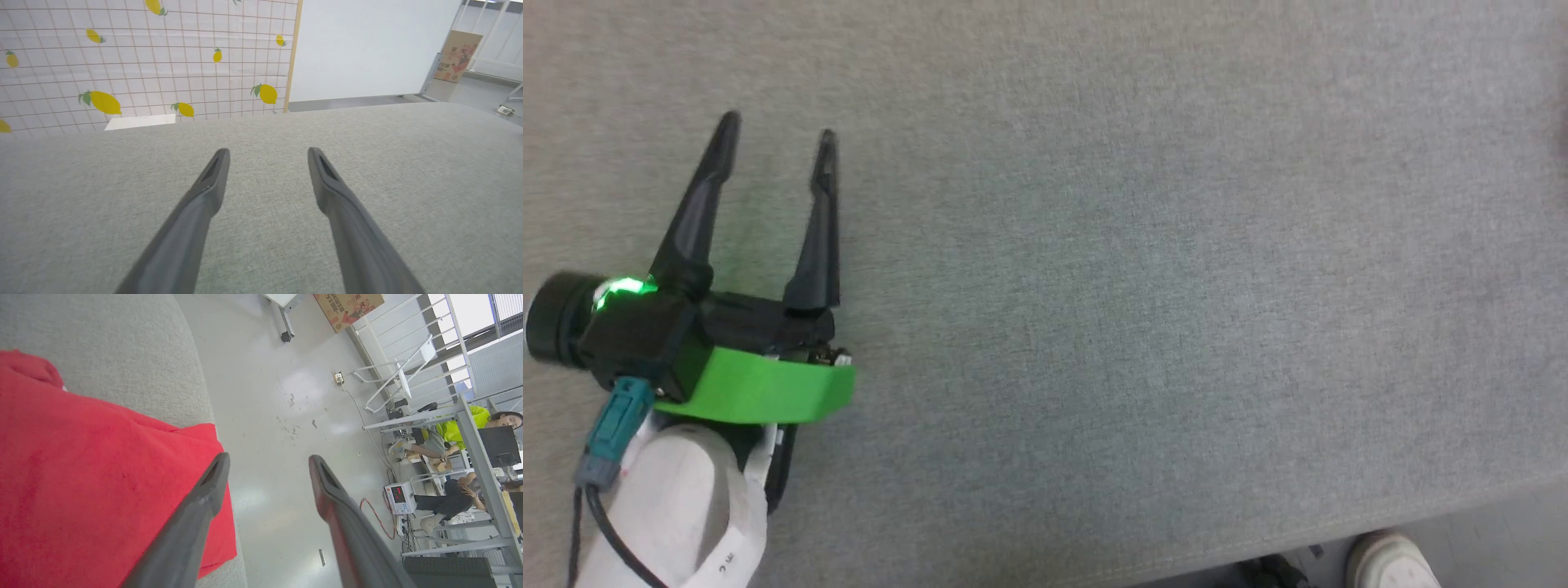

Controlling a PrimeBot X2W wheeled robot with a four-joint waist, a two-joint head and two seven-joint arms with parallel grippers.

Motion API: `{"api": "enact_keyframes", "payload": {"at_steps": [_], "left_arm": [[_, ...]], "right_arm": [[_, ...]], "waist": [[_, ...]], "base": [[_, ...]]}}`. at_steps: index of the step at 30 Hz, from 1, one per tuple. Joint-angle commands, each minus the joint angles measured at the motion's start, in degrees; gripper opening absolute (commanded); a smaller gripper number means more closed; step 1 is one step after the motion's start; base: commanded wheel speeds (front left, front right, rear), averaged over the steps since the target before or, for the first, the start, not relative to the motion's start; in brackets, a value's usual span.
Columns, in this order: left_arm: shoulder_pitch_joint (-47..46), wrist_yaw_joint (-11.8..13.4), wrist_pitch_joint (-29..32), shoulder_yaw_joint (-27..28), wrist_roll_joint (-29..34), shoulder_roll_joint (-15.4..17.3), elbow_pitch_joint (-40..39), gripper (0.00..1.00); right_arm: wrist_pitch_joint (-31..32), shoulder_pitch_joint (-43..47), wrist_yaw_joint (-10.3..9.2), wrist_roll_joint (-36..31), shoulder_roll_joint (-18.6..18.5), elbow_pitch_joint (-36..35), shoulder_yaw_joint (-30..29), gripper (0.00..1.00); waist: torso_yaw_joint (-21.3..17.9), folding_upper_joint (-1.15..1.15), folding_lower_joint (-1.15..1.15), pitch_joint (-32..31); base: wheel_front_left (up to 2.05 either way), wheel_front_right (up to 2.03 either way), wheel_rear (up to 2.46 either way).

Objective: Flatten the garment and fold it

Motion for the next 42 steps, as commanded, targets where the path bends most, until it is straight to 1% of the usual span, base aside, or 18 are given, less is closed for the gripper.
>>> {"api": "enact_keyframes", "payload": {"at_steps": [1, 4, 8, 12, 17, 21, 22, 24, 27, 34, 38, 42], "left_arm": [[0.84, 0.68, -1.14, 0.28, -0.82, -0.65, 0.59, 1.0], [1.85, 1.44, -3.08, 0.91, -1.89, -1.84, 1.64, 1.0], [3.3, 1.99, -5.62, 1.81, -3.01, -3.07, 2.76, 1.0], [5.74, 2.4, -7.01, 2.44, -3.78, -4.1, 4.45, 1.0], [8.78, 2.53, -7.5, 3.07, -4.26, -4.02, 6.69, 1.0], [10.71, 2.27, -7.61, 3.26, -4.93, -3.78, 7.78, 1.0], [11.15, 1.63, -7.63, 2.91, -5.5, -3.85, 8.01, 1.0], [11.82, 0.94, -7.68, 2.45, -6.02, -3.89, 8.51, 1.0], [12.73, 0.38, -7.81, 1.66, -5.81, -3.93, 9.61, 1.0], [14.39, 1.41, -8.21, 2.0, -4.95, -5.63, 11.72, 1.0], [15.33, 1.73, -8.32, 2.63, -3.99, -6.6, 12.39, 1.0], [16.66, 1.69, -8.34, 2.41, -2.66, -6.93, 14.42, 1.0]], "right_arm": [[-1.11, 0.93, -0.11, -0.36, 0.35, 0.12, -0.07, 1.0], [-3.34, 1.73, -0.11, 0.13, 0.95, -0.24, 0.0, 1.0], [-6.57, 2.61, -0.11, 1.47, 3.37, -1.75, 0.36, 1.0], [-9.78, 4.97, -0.11, 3.8, 7.26, -4.39, 0.48, 1.0], [-12.09, 10.29, -0.11, 5.7, 11.51, -8.6, 0.79, 1.0], [-13.27, 14.86, -0.11, 7.71, 16.81, -13.89, -0.53, 1.0], [-13.47, 16.39, -0.11, 8.44, 18.36, -15.53, -0.66, 1.0], [-13.71, 19.22, -0.11, 10.09, 20.93, -18.81, -0.48, 1.0], [-13.37, 23.67, -0.11, 12.45, 23.61, -23.36, 0.5, 1.0], [-13.58, 32.27, -0.11, 15.69, 29.33, -34.51, 1.61, 1.0], [-14.02, 37.07, -0.11, 16.56, 31.0, -37.68, 3.24, 1.0], [-14.91, 41.41, -0.11, 17.86, 31.37, -38.58, 5.66, 1.0]], "waist": [[2.39, 0.0, 0.0, -3.85], [3.45, 0.0, 0.0, -6.29], [4.83, 0.0, 0.0, -10.2], [6.6, 0.0, 0.0, -15.88], [8.67, 0.0, 0.0, -22.4], [10.14, 0.0, 0.0, -26.37], [10.57, 0.0, 0.0, -27.35], [11.33, 0.0, 0.0, -28.72], [12.35, 0.0, 0.0, -30.57], [13.86, 0.0, 0.0, -33.33], [14.08, 0.0, 0.0, -34.19], [13.87, 0.0, 0.0, -34.69]], "base": [[0.0, 0.0, 0.0], [0.0, 0.0, 0.0], [0.0, 0.0, 0.0], [0.0, 0.0, 0.0], [0.0, 0.0, 0.0], [0.0, 0.0, 0.0], [0.0, 0.0, 0.0], [0.0, 0.0, 0.0], [0.0, 0.0, 0.0], [0.0, 0.0, 0.0], [0.0, 0.0, 0.0], [0.0, 0.0, 0.0]]}}
